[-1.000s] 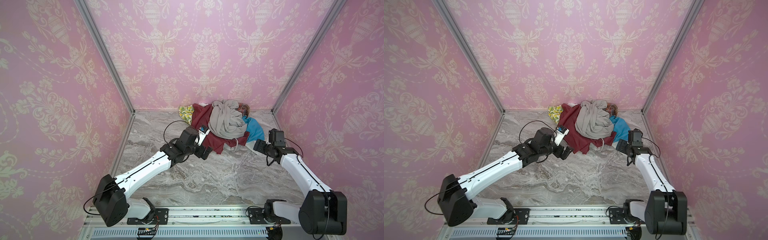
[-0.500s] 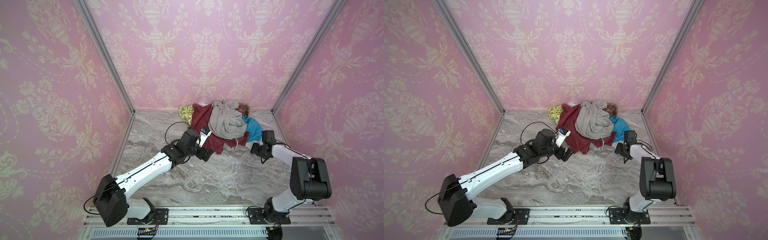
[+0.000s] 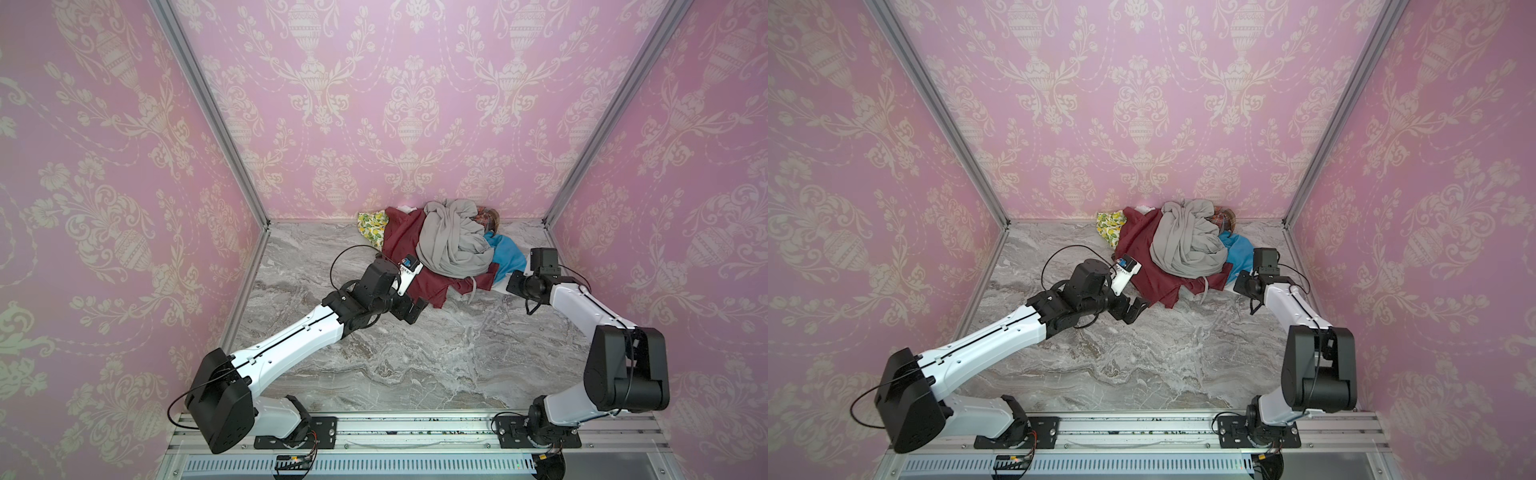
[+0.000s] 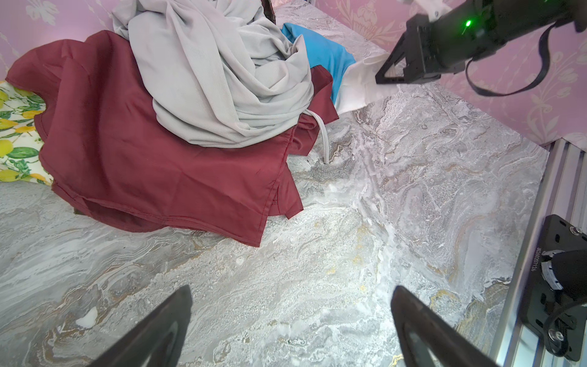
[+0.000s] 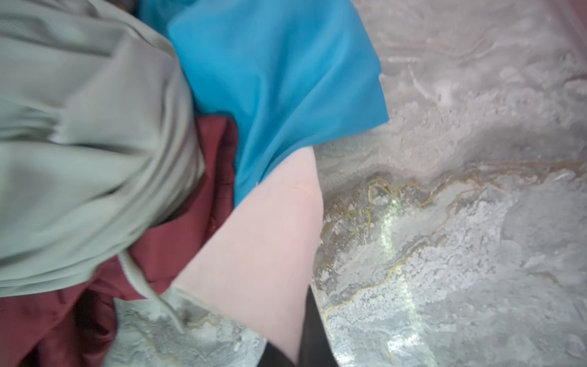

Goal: Pick out a specific cloth from the pile
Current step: 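Close the right gripper on the white cloth edge under the turquoise cloth, then lift the white cloth high with the right gripper while the left gripper reaches toward it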

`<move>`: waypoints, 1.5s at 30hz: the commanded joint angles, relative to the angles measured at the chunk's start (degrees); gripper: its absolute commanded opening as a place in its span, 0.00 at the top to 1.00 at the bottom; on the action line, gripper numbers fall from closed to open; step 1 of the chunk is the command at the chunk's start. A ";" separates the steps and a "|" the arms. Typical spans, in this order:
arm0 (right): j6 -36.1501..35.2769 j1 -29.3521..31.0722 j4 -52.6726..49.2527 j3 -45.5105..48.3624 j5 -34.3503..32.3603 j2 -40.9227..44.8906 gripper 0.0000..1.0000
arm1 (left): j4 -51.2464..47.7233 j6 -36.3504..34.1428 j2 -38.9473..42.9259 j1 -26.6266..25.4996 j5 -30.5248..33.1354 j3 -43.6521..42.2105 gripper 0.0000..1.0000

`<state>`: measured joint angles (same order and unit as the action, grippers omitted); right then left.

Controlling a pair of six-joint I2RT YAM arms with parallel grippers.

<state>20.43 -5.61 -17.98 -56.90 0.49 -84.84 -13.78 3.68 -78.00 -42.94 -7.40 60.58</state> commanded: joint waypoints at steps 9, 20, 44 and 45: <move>7.45 -0.14 -2.73 -27.09 7.24 6.26 1.00 | 5.27 2.33 -1.98 -1.02 -1.19 -0.54 0.01; 10.89 5.99 -2.33 -61.78 15.17 -6.35 1.00 | 10.09 2.85 -9.03 -2.50 0.97 10.17 0.01; 16.88 12.13 -1.13 -58.32 21.57 -1.76 1.00 | 22.39 0.38 -55.79 -0.69 2.83 70.57 0.08; 17.38 11.82 -0.66 -57.56 21.51 -1.38 1.00 | 21.95 2.23 -58.90 -0.22 3.24 75.08 0.25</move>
<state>35.46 6.39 -25.23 -114.91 20.23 -90.06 8.10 2.61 -132.33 -44.60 -5.21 127.72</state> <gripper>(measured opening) 0.064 0.831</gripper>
